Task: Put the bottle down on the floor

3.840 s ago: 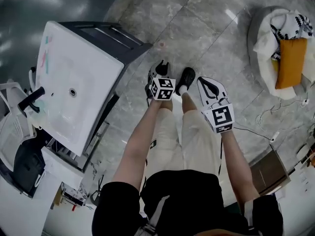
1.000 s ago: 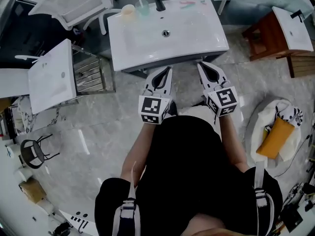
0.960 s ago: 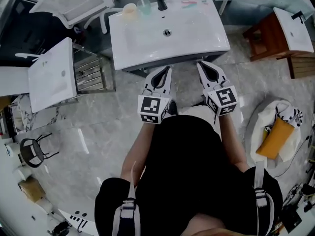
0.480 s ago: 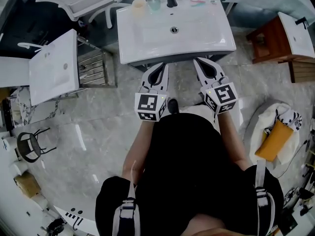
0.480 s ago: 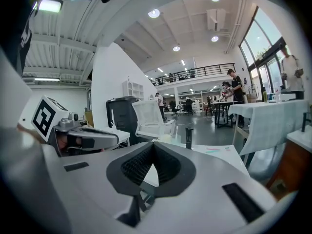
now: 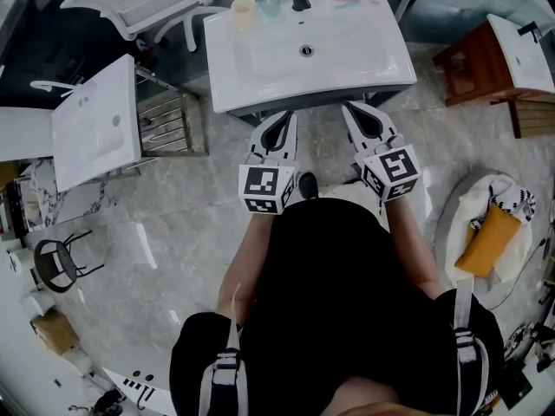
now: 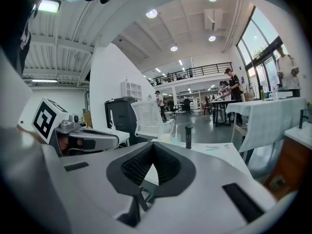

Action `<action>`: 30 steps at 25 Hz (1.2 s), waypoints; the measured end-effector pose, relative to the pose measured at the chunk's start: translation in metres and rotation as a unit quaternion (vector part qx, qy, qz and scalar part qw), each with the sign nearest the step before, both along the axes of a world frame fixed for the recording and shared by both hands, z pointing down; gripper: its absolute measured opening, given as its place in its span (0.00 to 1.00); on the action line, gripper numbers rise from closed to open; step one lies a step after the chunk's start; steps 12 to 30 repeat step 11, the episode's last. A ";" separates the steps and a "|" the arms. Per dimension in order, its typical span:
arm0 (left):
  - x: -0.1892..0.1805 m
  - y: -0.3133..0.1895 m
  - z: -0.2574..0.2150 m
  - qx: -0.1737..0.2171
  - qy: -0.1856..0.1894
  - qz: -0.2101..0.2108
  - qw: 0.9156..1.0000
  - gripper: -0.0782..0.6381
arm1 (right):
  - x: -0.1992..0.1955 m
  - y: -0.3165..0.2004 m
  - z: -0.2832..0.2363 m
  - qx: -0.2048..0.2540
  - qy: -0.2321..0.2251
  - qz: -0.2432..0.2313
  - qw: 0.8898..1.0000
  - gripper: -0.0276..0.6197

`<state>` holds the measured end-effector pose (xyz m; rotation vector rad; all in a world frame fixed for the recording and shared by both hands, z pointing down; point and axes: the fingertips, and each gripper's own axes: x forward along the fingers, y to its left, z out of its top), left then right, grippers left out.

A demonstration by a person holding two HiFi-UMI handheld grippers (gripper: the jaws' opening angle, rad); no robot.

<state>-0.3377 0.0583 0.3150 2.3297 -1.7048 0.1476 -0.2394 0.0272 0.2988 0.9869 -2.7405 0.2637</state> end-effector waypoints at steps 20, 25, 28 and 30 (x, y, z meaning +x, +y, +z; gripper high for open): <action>0.000 0.002 0.007 -0.009 0.003 0.008 1.000 0.14 | -0.001 0.001 0.002 0.003 0.007 0.005 1.000 0.05; 0.000 0.002 0.007 -0.009 0.003 0.008 1.000 0.14 | -0.001 0.001 0.002 0.003 0.007 0.005 1.000 0.05; 0.000 0.002 0.007 -0.009 0.003 0.008 1.000 0.14 | -0.001 0.001 0.002 0.003 0.007 0.005 1.000 0.05; 0.000 0.002 0.007 -0.009 0.003 0.008 1.000 0.14 | -0.001 0.001 0.002 0.003 0.007 0.005 1.000 0.05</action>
